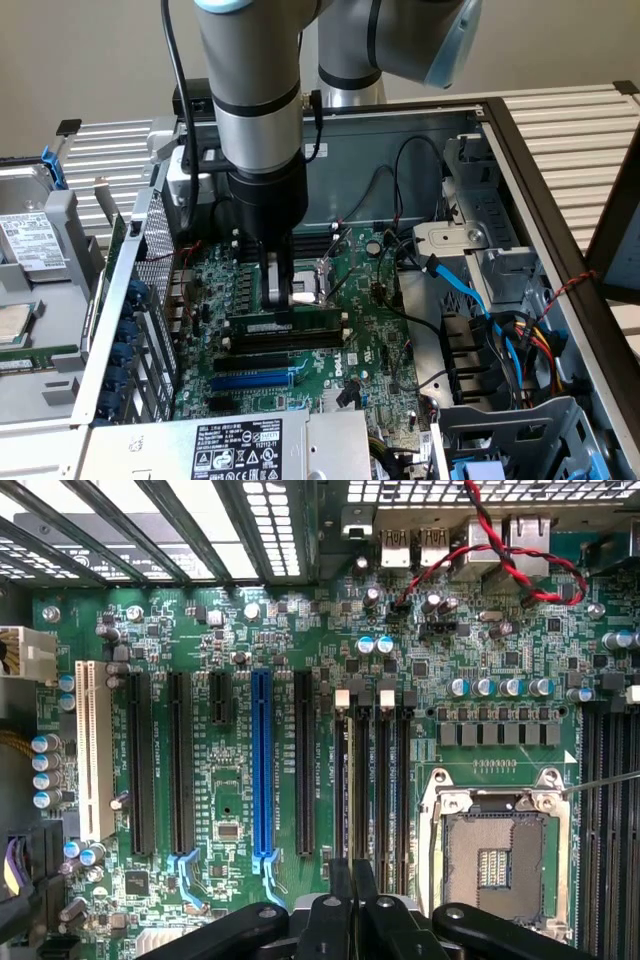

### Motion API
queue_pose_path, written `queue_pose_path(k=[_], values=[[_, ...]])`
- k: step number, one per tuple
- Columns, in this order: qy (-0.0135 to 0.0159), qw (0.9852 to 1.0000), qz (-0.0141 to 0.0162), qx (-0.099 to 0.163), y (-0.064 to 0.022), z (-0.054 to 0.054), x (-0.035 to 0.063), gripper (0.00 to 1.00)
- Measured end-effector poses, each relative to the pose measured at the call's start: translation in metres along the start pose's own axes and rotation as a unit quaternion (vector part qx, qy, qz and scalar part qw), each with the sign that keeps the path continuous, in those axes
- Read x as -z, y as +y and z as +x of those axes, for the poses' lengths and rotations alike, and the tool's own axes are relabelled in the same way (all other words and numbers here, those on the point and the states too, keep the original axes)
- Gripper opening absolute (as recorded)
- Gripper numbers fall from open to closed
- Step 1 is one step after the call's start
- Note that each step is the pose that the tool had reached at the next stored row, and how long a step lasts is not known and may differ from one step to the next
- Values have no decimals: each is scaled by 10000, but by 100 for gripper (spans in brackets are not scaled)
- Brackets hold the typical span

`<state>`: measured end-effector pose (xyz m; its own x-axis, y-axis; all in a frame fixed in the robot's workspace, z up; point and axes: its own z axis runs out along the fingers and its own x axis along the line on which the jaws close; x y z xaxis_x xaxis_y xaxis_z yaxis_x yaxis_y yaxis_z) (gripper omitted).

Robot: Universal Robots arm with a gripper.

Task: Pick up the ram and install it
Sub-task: 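Insert the ram into the slot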

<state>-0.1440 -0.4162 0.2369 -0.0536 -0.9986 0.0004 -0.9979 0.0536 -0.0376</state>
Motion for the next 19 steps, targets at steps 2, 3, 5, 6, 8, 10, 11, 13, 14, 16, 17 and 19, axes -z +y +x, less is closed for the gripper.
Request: queue_pose_path(k=[2,3,5,6,8,10,11,13,14,16,17,19], values=[[0,10000,-1,0,2,0,-1,12],[0,10000,-1,0,2,0,-1,12],[0,10000,-1,-1,3,0,-2,12],[-1,10000,0,-1,3,2,-7,12],[0,10000,-1,-1,4,4,-12,12],[0,10000,-1,-1,3,4,-12,12],[0,10000,-1,-1,3,4,-12,12],[0,10000,-1,-1,3,4,-12,12],[0,10000,-3,0,2,8,-13,12],[0,10000,-7,0,2,17,-15,12],[0,10000,-11,-1,3,18,-16,12],[1,10000,-12,-1,3,18,-16,12]])
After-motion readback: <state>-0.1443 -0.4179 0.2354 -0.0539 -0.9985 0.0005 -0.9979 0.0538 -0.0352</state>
